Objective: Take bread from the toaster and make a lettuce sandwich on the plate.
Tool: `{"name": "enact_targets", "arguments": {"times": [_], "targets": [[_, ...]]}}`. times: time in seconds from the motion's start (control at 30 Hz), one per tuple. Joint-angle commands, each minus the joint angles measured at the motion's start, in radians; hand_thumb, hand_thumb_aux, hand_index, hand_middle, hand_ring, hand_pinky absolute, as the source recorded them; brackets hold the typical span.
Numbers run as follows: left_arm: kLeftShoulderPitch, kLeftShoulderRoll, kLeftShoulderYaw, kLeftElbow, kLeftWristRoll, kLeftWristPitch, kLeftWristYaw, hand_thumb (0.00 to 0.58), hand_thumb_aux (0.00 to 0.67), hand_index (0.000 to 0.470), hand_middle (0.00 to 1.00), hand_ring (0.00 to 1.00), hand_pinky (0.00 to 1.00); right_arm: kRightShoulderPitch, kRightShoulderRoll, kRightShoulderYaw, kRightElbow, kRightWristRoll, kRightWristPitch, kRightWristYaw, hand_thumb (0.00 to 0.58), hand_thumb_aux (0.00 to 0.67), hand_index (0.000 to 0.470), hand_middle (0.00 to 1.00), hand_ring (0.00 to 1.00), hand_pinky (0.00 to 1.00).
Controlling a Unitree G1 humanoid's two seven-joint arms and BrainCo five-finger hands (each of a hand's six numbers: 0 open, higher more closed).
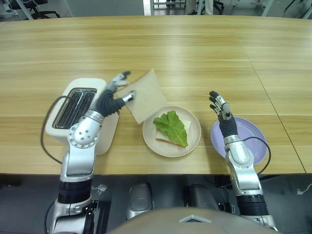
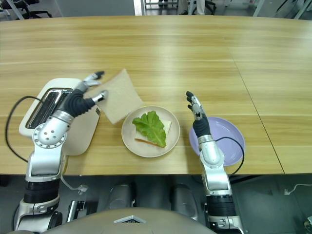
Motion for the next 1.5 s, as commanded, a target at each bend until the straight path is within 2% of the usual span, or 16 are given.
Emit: {"name": "enact_targets", "arguments": {"times": [0.03, 0.2, 0.43, 0.6, 0.73, 1.07, 1.23, 1.5], "targets": [[-0.04, -0.001, -0.054, 0.092, -0.118, 0.048, -0.117, 0.58, 0.67, 0.46, 0.0, 0.0, 0.0, 0.004, -0.047, 0.015, -0.015, -0.127, -0.041, -0.045, 0.0, 0.0, 0.0, 0.0, 0.0, 0.0], [-0.085, -0.035, -0.116, 0.218, -0.196, 0.117, -0.192, 0.58, 0.67, 0.46, 0.0, 0.0, 0.0, -0.021, -0.078, 0.022, 0.008, -0.172, -0.058, -0.056, 0.0, 0.0, 0.0, 0.0, 0.0, 0.0], [-0.165, -0.041, -0.186, 0.411, -0.218, 0.114, -0.275, 0.58, 0.67, 0.46, 0.0, 0.0, 0.0, -0.024, -0.126, 0.053, 0.024, -0.267, -0.123, -0.089, 0.0, 0.0, 0.0, 0.0, 0.0, 0.0], [-0.253, -0.039, -0.243, 0.544, -0.177, 0.067, -0.304, 0.58, 0.67, 0.46, 0.0, 0.0, 0.0, -0.025, -0.188, 0.093, 0.023, -0.376, -0.199, -0.114, 0.0, 0.0, 0.0, 0.0, 0.0, 0.0], [-0.328, -0.057, -0.237, 0.663, -0.174, 0.035, -0.291, 0.58, 0.67, 0.46, 0.0, 0.0, 0.0, -0.032, -0.237, 0.139, 0.033, -0.457, -0.253, -0.116, 0.0, 0.0, 0.0, 0.0, 0.0, 0.0], [-0.396, -0.064, -0.272, 0.722, -0.125, -0.074, -0.289, 0.58, 0.67, 0.46, 0.0, 0.0, 0.0, -0.055, -0.276, 0.226, 0.051, -0.511, -0.322, -0.086, 0.0, 0.0, 0.0, 0.0, 0.0, 0.0], [-0.464, -0.054, -0.283, 0.749, -0.116, -0.111, -0.322, 0.58, 0.67, 0.46, 0.0, 0.0, 0.0, -0.077, -0.297, 0.241, 0.078, -0.531, -0.324, -0.074, 0.0, 0.0, 0.0, 0.0, 0.0, 0.0], [-0.555, -0.062, -0.314, 0.922, -0.066, -0.191, -0.342, 0.58, 0.67, 0.46, 0.0, 0.0, 0.0, -0.094, -0.303, 0.27, 0.054, -0.592, -0.318, -0.063, 0.0, 0.0, 0.0, 0.0, 0.0, 0.0]]}}
